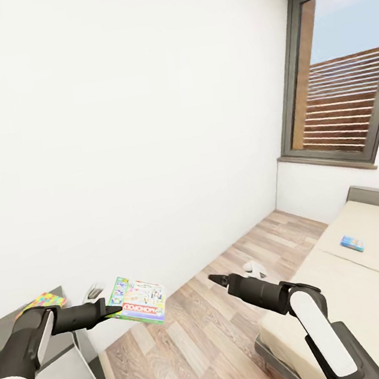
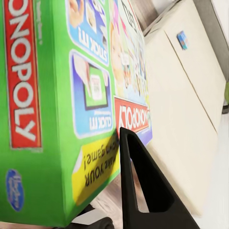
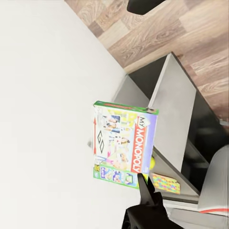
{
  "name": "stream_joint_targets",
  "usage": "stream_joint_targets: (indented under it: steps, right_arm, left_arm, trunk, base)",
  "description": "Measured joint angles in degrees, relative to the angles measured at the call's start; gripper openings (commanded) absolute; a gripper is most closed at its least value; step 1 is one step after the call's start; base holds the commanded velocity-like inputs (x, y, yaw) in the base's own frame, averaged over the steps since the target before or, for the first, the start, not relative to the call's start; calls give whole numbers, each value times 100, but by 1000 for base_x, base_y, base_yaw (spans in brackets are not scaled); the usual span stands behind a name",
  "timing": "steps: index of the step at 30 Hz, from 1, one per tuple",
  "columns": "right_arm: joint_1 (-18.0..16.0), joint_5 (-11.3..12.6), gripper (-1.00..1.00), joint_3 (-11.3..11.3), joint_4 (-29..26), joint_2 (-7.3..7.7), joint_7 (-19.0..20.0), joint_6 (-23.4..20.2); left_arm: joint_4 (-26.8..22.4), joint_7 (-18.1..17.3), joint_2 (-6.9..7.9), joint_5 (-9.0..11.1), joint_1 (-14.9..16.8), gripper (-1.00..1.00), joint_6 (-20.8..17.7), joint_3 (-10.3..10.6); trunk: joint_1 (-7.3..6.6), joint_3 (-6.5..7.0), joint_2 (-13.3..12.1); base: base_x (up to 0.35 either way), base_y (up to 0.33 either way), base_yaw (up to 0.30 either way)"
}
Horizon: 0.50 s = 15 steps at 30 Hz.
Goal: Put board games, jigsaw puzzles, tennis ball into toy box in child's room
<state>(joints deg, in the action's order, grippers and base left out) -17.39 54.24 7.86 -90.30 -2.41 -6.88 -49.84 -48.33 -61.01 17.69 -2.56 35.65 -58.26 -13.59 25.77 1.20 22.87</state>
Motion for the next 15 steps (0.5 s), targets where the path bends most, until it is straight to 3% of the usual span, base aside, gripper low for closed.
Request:
stream_joint_targets:
  steps: [15]
  right_arm:
    - [0, 0, 100, 26, 0, 4, 0, 93]
  left_arm:
    - [0, 2, -8, -5, 0, -100, 0, 1]
  trunk:
    - [-1, 0, 0]
  base:
    - [-63, -239, 287]
